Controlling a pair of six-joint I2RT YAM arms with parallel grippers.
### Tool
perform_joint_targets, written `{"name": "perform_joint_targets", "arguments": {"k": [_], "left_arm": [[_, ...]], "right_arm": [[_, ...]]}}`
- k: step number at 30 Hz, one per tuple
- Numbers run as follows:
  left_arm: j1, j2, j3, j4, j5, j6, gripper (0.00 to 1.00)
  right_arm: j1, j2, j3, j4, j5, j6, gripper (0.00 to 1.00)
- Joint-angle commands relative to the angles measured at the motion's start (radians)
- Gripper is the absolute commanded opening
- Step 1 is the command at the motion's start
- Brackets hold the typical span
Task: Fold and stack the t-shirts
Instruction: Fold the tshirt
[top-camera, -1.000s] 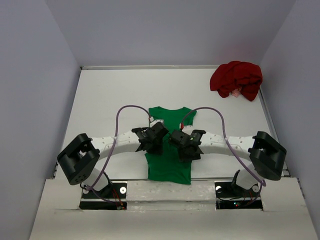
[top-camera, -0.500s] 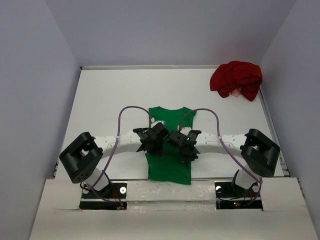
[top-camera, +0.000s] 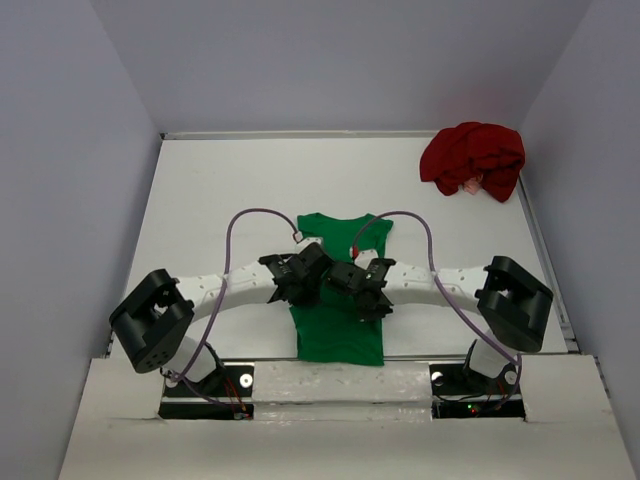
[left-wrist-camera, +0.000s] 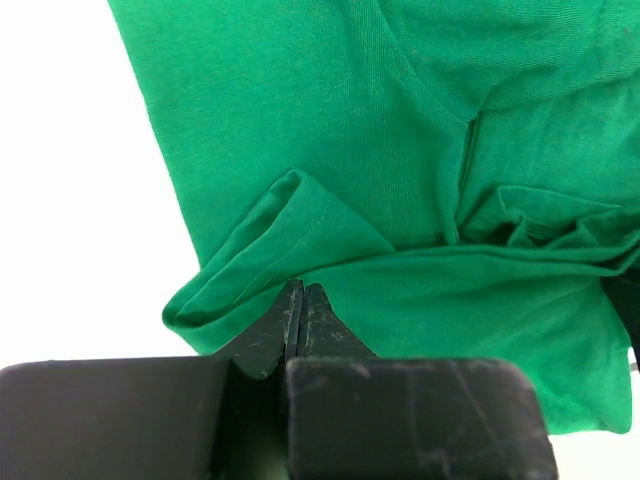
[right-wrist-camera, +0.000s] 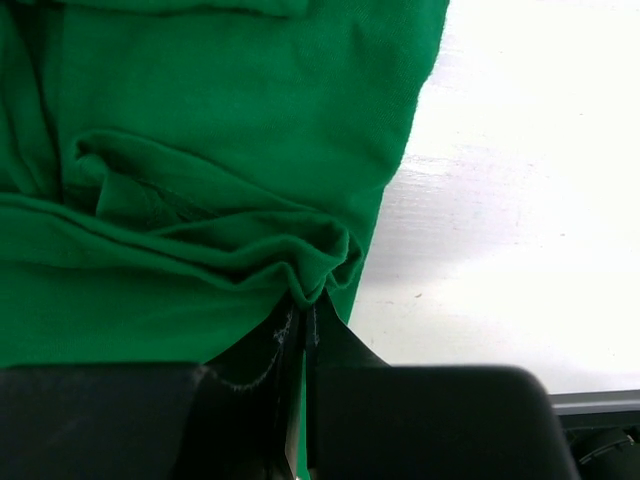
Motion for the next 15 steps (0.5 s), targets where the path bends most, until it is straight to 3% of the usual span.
{"name": "perform_joint_targets", "arguments": {"k": [1, 15], "left_arm": [[-0.031, -0.073, 0.065, 0.016, -0.043, 0.027, 0.00], [-0.074, -0.088, 0.077, 0.000, -0.082, -0.001, 0.00]], "right_arm": [[0.058, 0.041, 0.058, -0.078, 0.085, 0.053, 0.02], [0.111, 0.051, 0.165, -0.181, 0.177, 0.074, 0.02]]}}
